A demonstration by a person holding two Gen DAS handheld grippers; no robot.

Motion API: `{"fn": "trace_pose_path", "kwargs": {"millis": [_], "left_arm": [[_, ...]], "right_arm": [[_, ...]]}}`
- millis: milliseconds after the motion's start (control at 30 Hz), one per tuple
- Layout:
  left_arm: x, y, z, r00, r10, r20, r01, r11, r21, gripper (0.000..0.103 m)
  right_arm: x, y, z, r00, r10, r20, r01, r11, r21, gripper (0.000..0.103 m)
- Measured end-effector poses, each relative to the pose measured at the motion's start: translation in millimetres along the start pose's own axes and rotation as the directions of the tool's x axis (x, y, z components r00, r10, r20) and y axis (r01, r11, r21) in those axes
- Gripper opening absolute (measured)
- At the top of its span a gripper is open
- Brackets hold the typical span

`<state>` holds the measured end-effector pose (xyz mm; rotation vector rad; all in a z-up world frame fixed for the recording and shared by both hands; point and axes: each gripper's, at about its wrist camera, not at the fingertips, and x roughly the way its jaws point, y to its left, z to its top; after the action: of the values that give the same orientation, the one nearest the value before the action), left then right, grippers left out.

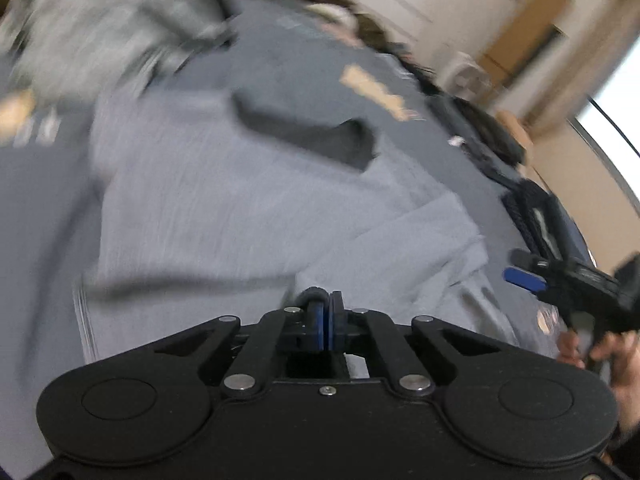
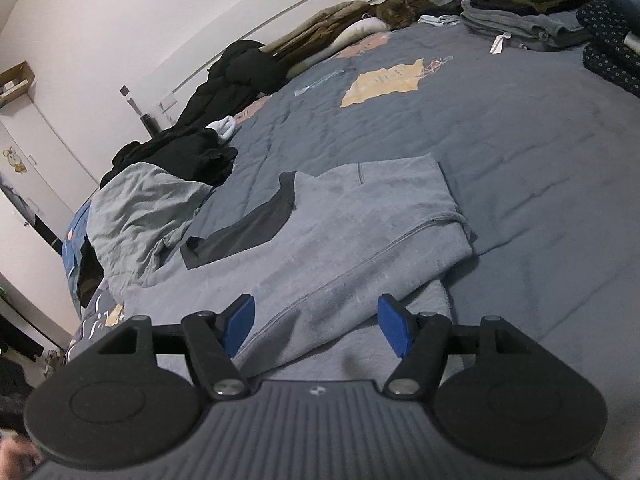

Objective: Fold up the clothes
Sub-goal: 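Fold the held sleeve across the sweatshirt body with the left gripper, then open the left gripper to release the folded sleeve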

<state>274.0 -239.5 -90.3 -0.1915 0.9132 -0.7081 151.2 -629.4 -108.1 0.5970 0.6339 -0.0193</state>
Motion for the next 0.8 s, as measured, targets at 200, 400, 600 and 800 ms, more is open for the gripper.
{"fn": "trace_pose_path", "kwargs": {"millis": [200,400,600,800], "left_arm": [[-33,-35,97,0.997,0.042,0.067,-0.061,0.949,0.309,0.002],[-44,-23,136,0.991,0.09,0.103,-0.121,0.922,0.367,0.002],[15,65,81,0.94,0.323,-0.11,-0.302,0.937,0.173,0.012],[-17,88,35,0.948,0.318,-0.026,-0.318,0.948,0.011,0.026]], "right_arm": [[-1,-1,1,1.0,0.008,0.011,-0.009,0.999,0.031,0.067],[2,3,-2,1.0,0.012,0.003,-0.012,1.0,0.011,0.067],[7,7,-5,1.0,0.014,-0.019,-0.014,1.0,-0.011,0.067],[5,4,-4,0.999,-0.038,-0.001,0.038,0.998,-0.05,0.067]]}}
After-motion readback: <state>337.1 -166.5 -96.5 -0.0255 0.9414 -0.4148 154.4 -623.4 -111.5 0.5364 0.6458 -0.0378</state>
